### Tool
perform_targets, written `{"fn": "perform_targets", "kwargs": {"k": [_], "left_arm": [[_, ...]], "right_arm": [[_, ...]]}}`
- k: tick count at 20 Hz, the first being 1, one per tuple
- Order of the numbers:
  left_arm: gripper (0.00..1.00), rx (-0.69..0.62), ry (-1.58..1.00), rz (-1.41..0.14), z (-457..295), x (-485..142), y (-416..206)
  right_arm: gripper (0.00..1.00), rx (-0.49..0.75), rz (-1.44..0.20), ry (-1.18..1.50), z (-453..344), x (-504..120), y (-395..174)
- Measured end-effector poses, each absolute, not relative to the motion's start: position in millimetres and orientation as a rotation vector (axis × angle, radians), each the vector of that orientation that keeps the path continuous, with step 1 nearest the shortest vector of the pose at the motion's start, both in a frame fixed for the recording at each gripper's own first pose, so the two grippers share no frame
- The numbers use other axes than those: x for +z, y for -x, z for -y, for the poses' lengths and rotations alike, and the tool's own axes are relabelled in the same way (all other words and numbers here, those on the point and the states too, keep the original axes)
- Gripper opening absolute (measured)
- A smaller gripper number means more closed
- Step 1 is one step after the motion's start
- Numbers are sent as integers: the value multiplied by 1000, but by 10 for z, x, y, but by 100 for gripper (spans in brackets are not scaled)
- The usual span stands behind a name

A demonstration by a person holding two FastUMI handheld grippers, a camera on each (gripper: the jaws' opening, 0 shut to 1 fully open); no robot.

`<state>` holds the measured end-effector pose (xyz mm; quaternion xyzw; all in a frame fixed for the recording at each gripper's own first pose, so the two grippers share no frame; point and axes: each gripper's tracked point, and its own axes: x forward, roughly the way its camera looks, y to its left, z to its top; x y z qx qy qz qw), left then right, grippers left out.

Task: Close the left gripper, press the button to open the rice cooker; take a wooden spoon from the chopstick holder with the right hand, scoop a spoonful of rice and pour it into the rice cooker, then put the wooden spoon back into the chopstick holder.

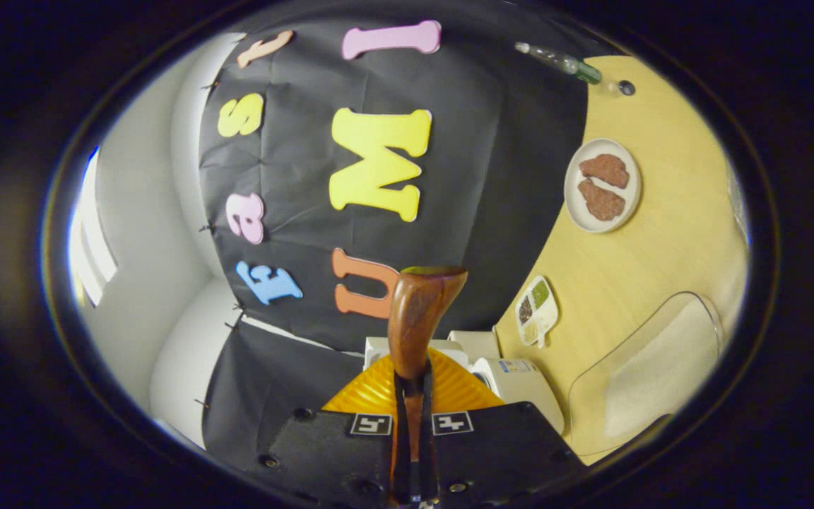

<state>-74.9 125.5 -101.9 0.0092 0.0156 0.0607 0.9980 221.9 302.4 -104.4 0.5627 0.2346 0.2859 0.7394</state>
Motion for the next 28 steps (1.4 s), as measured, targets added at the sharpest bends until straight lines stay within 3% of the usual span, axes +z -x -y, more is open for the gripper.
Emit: {"fn": "perform_targets", "kwargs": {"k": [4,5,6,7,11,14,15,17,18,20,21,23,27,28], "left_arm": [[93,141,-47,-39,-1268,-1059,875],[93,150,-55,-35,-1280,-1032,911],[93,155,-59,-32,-1274,-1027,912],[93,152,-58,-30,-1259,-1017,924],[93,133,-12,-57,-1197,-1119,989],[93,133,-9,-54,-1215,-1120,1025],[93,134,-10,-50,-1225,-1122,1044],[93,133,-3,-50,-1241,-1170,1071],[93,126,6,-56,-1224,-1217,1072],[92,109,25,-72,-1201,-1307,1080],[93,108,32,-78,-1211,-1326,1070],[93,110,40,-85,-1241,-1351,1061],[93,121,31,-76,-1310,-1343,1070],[93,129,28,-72,-1350,-1350,1064]], "right_arm": [[11,664,-536,-1084,-3759,-924,-2370],[7,669,-548,-1039,-3937,-955,-2402],[11,665,-557,-993,-4095,-984,-2445],[7,662,-569,-949,-4259,-1048,-2499],[7,625,-620,-814,-4752,-1280,-2781],[7,580,-583,-658,-4976,-1334,-2938],[12,570,-566,-612,-5067,-1314,-2974],[3,576,-529,-473,-5211,-1276,-2982],[12,577,-497,-415,-5254,-1257,-2972],[4,598,-449,-328,-5393,-1145,-2940],[12,606,-426,-298,-5461,-1104,-2919],[8,618,-386,-241,-5585,-1085,-2861],[12,662,-357,-154,-5757,-1189,-2698],[8,673,-339,-122,-5790,-1198,-2653]]}}
